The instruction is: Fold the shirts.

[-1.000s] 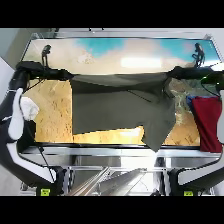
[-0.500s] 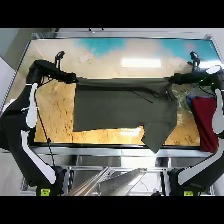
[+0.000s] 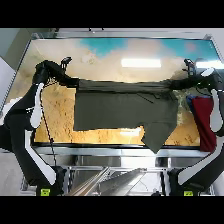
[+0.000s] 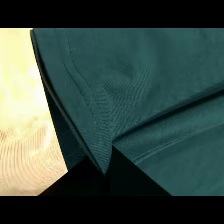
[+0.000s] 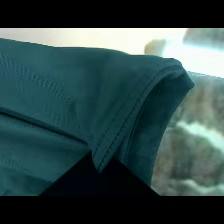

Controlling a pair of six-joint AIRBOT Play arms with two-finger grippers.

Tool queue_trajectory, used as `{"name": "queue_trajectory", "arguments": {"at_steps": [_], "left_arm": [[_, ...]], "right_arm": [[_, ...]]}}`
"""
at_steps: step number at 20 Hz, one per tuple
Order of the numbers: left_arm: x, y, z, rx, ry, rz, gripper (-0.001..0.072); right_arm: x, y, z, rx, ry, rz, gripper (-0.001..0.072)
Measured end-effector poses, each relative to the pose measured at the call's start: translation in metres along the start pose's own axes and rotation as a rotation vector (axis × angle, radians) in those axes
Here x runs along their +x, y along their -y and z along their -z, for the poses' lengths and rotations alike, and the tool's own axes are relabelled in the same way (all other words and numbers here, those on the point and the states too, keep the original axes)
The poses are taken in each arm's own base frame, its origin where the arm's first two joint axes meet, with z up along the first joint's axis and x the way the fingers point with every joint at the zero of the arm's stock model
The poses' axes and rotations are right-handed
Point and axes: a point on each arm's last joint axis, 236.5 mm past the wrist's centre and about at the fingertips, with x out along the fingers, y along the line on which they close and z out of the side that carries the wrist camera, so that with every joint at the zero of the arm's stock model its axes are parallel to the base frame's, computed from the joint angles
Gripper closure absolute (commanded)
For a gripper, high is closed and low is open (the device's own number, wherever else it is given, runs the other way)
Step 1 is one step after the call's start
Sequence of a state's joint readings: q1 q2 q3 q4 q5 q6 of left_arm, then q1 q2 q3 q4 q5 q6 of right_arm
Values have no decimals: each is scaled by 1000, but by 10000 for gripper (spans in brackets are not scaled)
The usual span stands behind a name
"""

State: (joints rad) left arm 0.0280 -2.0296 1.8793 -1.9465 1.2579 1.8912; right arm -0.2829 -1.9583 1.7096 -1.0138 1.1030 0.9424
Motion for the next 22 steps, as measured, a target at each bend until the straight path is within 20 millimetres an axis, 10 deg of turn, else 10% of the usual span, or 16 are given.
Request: {"name": "queue_trajectory", "arguments": {"at_steps": [16, 17, 18, 22], "left_arm": [[10, -17, 7, -38, -48, -187, 685], [9, -17, 7, -37, -47, -189, 514], [6, -19, 6, -32, -43, -201, 96], [-24, -5, -3, -30, 3, -190, 7]], "right_arm": [[13, 6, 12, -75, -98, 150, 651], [12, 4, 10, -84, -99, 157, 418], [8, 5, 9, -102, -100, 177, 312], [-25, -3, -5, -103, -68, 224, 365]]}}
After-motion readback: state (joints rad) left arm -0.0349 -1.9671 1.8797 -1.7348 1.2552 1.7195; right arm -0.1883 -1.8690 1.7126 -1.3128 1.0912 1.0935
